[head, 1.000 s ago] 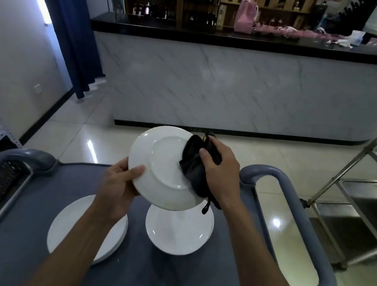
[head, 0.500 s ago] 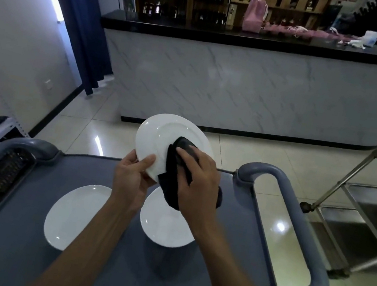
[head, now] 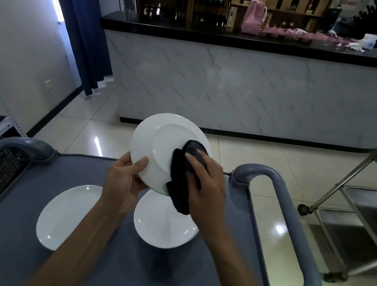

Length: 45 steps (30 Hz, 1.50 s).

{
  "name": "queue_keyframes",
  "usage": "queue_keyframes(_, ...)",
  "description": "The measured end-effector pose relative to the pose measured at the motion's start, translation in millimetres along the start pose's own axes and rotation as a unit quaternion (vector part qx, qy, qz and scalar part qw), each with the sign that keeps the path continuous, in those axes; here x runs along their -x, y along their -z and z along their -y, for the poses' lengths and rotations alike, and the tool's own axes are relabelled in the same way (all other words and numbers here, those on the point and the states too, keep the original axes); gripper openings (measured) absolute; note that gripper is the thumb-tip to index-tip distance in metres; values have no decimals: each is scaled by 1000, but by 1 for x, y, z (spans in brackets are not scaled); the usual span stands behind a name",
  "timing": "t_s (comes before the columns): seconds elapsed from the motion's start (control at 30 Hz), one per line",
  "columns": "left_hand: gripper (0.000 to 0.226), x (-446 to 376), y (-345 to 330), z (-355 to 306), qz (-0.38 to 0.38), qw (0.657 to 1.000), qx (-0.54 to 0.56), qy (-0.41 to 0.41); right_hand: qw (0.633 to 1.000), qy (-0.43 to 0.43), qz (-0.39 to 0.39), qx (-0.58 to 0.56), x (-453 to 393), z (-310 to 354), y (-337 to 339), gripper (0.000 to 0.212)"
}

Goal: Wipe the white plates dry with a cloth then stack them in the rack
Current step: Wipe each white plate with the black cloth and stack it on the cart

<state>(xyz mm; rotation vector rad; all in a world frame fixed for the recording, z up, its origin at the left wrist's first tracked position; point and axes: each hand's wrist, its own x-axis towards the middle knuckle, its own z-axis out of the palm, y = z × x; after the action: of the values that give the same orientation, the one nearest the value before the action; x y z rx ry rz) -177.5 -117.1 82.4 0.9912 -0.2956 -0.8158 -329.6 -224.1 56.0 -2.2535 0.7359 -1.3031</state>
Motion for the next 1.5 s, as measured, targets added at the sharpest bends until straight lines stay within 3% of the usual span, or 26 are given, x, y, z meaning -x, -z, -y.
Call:
queue_keyframes(0.2,35,-4,11,-1,60,998,-24,-4,996,-75,-4,-45,-30,-17,14,35)
queue_keyframes(0.43,29,-6,13,-6,91,994,-56,0,993,-103,26,-52,-71,-20,23,34)
queue_keyframes(0.7,31,-6,17,-13,113,988,-101,-11,994,-81,67,-23,-96,-10,14,34)
queue_keyframes(1.17,35,0,3,-15,144,972,-183,-14,987,88,117,61,-82,34,-18,31)
queue_keyframes(1.33,29,-3,1,-12,149,973,-176,-18,989,77,99,75,-85,35,-18,30)
queue_keyframes(1.5,28,0,3,-3,130,981,-142,11,994,4,92,58,-94,25,-16,32)
